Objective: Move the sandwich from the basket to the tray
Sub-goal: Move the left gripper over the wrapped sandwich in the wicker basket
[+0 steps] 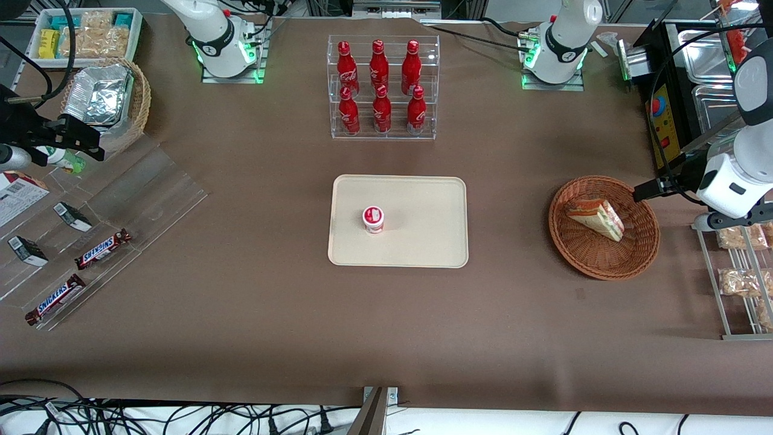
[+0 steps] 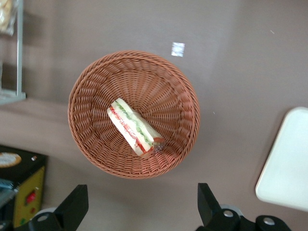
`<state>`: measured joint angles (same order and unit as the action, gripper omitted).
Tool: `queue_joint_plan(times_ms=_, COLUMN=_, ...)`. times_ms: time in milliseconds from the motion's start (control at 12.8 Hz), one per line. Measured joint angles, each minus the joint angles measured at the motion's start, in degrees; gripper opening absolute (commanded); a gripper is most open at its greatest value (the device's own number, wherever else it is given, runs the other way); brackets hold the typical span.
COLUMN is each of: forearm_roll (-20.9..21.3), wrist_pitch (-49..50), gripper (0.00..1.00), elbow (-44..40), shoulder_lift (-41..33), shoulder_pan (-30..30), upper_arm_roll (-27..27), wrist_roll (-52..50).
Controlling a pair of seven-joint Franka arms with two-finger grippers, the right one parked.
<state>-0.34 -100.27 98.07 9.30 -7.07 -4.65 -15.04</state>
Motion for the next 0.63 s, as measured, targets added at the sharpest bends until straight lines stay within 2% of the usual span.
queue_joint_plan(times_ms=471, forearm_roll=0.14, wrist_pitch=-16.63, gripper=1.0, elbow=15.74, shoulder_lift=-2.73, shoulder_pan=-0.59, upper_arm_roll=0.0, wrist_roll=-17.02)
queue_joint_plan(times_ms=627, forearm_roll=3.76, wrist_pitch=-21.83, gripper=1.0, elbow=20.69, shoulder_lift=-3.08, shoulder_pan=-0.59, upper_arm_roll=-0.13, wrist_roll=-23.97)
